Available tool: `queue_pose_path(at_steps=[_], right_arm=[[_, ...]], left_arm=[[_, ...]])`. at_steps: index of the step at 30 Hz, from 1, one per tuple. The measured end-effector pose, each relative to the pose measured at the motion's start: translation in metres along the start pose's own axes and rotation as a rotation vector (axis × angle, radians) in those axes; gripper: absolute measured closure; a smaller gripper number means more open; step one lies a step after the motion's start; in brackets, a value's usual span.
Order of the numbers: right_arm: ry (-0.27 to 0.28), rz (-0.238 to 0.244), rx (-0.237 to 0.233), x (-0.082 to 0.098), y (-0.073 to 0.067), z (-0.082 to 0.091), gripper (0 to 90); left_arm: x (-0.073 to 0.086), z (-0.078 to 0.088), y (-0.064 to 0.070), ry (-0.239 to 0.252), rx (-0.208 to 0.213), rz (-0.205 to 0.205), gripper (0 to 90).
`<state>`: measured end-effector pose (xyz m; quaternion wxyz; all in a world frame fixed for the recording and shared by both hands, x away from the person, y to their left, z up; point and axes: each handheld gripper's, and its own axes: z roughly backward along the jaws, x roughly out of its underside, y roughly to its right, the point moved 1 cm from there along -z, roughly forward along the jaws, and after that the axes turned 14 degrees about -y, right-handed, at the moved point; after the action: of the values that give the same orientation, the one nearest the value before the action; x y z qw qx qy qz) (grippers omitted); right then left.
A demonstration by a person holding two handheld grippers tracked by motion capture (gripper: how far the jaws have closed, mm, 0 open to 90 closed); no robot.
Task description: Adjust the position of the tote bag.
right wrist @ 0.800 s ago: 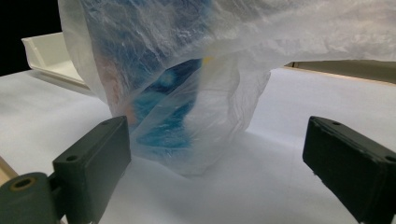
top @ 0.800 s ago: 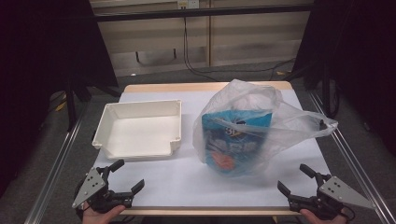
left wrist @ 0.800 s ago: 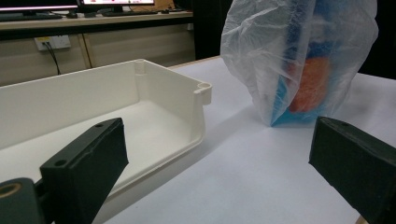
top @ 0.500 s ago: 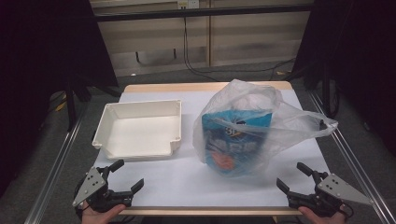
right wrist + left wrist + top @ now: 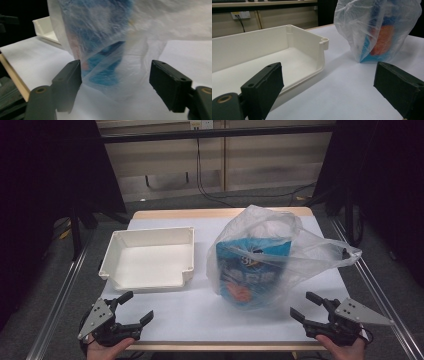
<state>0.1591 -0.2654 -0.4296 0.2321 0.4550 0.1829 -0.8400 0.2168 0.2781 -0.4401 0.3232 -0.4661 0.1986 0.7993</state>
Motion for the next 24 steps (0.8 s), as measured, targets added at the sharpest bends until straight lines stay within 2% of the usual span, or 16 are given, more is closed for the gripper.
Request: queue_pose_path(at_steps=[7,10,11,15,17,18,21,24], right_arm=[[0.003,0.032,-0.046,-0.019,-0.004,0.002,33.4],[-0.002,0.051,-0.054,-0.024,-0.006,0.005,35.9],[-0.001,0.060,-0.057,-0.031,-0.008,0.006,38.6],[0.003,0.075,-0.081,-0.044,-0.009,0.007,43.0],[0.011,0.091,-0.098,-0.051,-0.009,0.008,45.0],[0.018,0.093,-0.107,-0.055,-0.009,0.009,44.9],[0.029,0.112,-0.099,-0.067,-0.009,0.013,45.9],[0.037,0.122,-0.104,-0.079,-0.007,0.014,46.5]], left_arm=[[0.000,0.004,0.001,0.001,0.001,-0.014,8.3],[0.002,0.005,0.000,-0.006,-0.003,-0.010,8.4],[0.002,0.005,-0.002,-0.001,0.006,0.008,8.8],[0.001,0.004,-0.003,0.014,0.005,0.019,8.9],[0.001,0.004,-0.004,0.006,0.003,0.003,8.9],[0.001,0.004,-0.003,0.004,0.004,0.008,9.0],[0.000,0.003,-0.004,-0.009,-0.006,-0.009,9.5],[0.001,0.003,-0.005,-0.003,-0.009,0.001,9.5]])
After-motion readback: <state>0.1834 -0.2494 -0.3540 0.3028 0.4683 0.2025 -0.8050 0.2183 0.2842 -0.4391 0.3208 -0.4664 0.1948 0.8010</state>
